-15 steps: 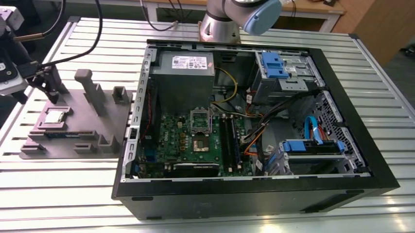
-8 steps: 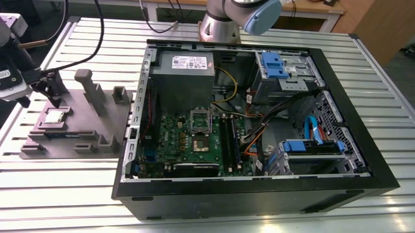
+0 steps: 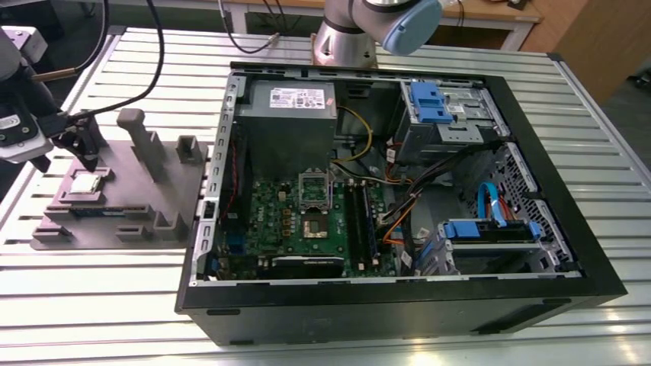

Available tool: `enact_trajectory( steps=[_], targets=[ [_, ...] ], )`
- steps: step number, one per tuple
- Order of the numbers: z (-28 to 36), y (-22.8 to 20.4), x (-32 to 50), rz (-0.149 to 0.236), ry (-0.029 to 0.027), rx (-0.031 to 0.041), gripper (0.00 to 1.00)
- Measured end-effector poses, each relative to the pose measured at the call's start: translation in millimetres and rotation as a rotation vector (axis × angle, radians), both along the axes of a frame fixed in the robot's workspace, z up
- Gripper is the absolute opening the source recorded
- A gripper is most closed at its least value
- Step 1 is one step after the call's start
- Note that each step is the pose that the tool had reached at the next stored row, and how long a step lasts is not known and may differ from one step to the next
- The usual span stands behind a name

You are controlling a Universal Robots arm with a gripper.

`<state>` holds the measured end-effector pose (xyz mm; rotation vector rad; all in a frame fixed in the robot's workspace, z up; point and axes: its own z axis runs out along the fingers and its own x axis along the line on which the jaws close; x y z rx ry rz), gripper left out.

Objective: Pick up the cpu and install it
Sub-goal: 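Pick up the cpu and move it towards the insertion slot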

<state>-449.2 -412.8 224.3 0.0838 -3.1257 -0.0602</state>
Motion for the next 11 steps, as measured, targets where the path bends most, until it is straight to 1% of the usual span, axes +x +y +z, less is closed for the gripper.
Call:
enact_trajectory(
  steps=[11],
  targets=[
    [-0.2,0.0,0.0,0.0,-0.0002,0.0001,0.68]
  ],
)
